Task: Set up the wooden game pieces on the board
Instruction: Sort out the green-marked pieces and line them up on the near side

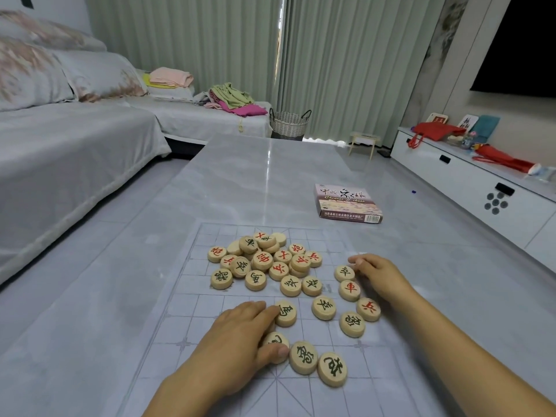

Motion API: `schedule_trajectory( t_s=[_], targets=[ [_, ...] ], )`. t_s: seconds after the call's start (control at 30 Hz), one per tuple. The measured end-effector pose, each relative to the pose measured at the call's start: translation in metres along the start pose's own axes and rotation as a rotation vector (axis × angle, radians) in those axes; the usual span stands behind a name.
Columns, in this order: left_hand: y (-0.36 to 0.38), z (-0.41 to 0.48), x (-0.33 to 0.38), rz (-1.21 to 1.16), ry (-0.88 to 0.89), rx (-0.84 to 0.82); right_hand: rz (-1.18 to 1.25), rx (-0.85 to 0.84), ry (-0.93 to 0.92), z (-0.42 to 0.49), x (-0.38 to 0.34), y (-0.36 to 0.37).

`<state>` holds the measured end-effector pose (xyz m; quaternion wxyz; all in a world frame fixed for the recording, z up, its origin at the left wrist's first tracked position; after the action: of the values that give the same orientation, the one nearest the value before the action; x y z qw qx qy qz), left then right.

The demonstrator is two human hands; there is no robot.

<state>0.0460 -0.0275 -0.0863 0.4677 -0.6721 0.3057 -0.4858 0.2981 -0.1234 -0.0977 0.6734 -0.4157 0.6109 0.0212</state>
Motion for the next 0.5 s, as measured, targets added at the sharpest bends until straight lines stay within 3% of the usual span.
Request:
schedule_trajectory(
  t_s=[0.17, 0.33, 0.43, 0.5],
  targets=[
    [0.000, 0.001, 0.001, 0.011, 0.003, -0.003, -0.219, -0.059, -0.059, -0.003, -0.004, 0.005],
    [-0.001, 0.001, -0.002, -0.010, 0.003, 0.012, -0.465, -0.015, 0.025, 0.000, -0.028, 0.012],
    [-0.001, 0.001, -0.004, -0.034, -0.004, 0.020, -0.490, 0.076, -0.074, -0.009, -0.043, 0.019],
    [-0.001, 0.001, -0.005, -0.030, -0.013, 0.026, -0.632, 0.083, -0.146, -0.017, -0.048, 0.030]
  ],
)
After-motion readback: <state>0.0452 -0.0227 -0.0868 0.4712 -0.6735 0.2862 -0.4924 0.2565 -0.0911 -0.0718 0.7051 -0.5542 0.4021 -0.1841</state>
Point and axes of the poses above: each hand's wrist, its own z-axis towards the middle knuckle, its own y-axis out of the palm, x = y × z, the point moved 6 cm from there along z, towards the middle knuckle, and after that the axes turned 2 degrees about y, right-handed, at the moved point
